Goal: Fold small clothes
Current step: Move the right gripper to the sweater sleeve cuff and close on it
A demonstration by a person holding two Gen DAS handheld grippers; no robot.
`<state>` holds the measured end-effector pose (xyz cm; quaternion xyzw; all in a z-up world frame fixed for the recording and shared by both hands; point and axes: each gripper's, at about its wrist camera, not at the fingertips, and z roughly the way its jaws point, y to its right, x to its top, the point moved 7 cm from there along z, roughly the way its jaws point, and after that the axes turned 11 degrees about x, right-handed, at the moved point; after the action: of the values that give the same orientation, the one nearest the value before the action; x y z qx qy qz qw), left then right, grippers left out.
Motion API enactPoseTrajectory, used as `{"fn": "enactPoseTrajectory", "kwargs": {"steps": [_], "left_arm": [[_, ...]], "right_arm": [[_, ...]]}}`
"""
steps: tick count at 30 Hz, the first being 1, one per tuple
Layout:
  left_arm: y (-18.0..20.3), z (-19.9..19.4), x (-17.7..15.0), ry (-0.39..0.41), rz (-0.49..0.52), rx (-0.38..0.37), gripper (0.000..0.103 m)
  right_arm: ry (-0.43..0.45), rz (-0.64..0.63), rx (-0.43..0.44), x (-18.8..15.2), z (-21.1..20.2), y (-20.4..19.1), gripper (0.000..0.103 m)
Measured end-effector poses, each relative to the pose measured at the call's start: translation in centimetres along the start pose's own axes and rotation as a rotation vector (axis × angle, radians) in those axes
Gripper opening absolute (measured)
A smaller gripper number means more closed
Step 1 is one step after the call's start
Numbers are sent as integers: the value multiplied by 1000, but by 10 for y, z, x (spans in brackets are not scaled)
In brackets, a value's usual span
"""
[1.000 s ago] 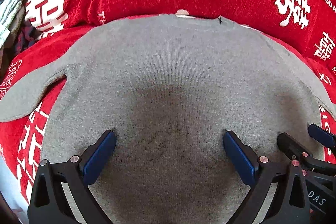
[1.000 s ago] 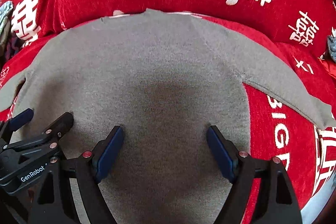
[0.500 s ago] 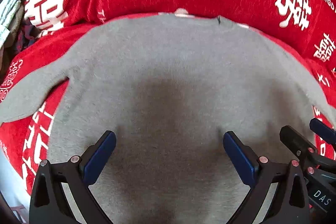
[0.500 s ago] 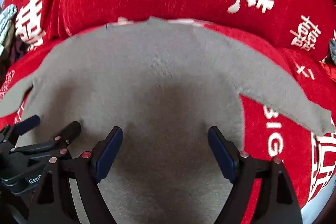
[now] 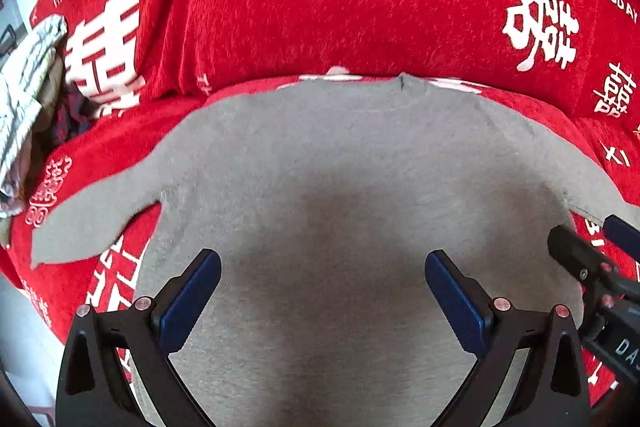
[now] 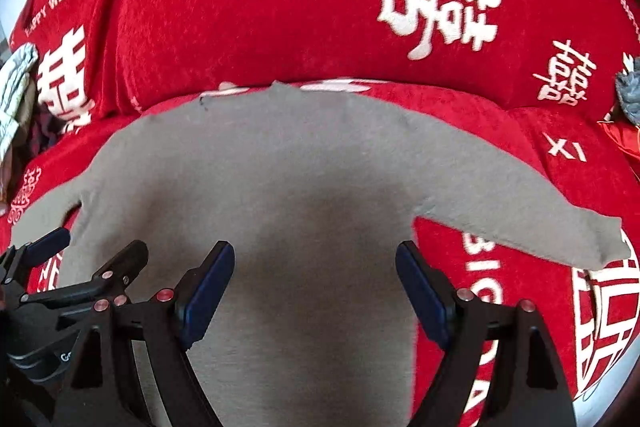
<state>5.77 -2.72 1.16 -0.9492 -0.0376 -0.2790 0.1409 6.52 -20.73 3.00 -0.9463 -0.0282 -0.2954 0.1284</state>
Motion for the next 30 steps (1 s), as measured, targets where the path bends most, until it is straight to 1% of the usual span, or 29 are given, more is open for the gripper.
{"fn": "enactPoseTrajectory", "kwargs": {"steps": [3,8,14,19,24,30], "left_arm": [[10,-6,6,-1,-4,-18,102],[33,-13,16,-6,3,-22,102],[71,-23,22,-1,50,-28,102],[106,-29,21,-11,89,-40,102],[139,-37,19,-2,135,-45,102],[182,-43,18,3,175,-64,102]], "right_arm": [[27,29,-7,2,-7,17,85],[59,66,-26,4,-24,55,85],[86,135,-59,2,-42,104,85],[100,178,-86,-11,-46,141,85],[114,216,-111,-25,-51,177,85],[109,256,-156,-39,-59,219,85]]}}
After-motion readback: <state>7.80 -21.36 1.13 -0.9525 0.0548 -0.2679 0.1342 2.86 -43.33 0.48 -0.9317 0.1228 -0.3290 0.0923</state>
